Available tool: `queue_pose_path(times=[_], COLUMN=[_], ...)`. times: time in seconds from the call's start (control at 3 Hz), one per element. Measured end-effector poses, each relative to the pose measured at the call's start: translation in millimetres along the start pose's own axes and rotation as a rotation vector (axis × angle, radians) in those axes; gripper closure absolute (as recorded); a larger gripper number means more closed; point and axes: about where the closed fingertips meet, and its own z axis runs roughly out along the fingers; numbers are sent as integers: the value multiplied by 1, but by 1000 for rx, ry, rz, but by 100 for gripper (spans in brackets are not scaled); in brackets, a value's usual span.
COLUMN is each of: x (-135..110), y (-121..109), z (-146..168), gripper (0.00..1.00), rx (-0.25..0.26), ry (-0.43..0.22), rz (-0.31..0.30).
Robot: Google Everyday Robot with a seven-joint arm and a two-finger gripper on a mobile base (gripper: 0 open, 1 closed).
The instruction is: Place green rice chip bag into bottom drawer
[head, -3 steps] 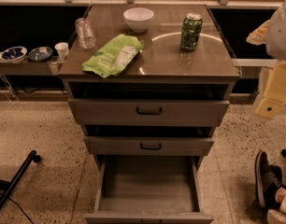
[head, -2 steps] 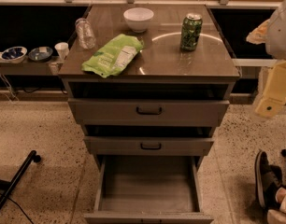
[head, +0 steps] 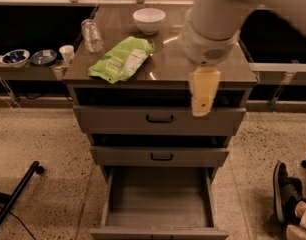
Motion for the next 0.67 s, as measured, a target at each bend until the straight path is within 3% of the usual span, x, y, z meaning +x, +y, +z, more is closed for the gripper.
queue_pose_path(times=[0.33,0.67], x=[-5,-2], y=[-3,-29], z=[-1,20], gripper=[0,0], rx=[9,-15], ry=[1,28], rz=[-13,-95])
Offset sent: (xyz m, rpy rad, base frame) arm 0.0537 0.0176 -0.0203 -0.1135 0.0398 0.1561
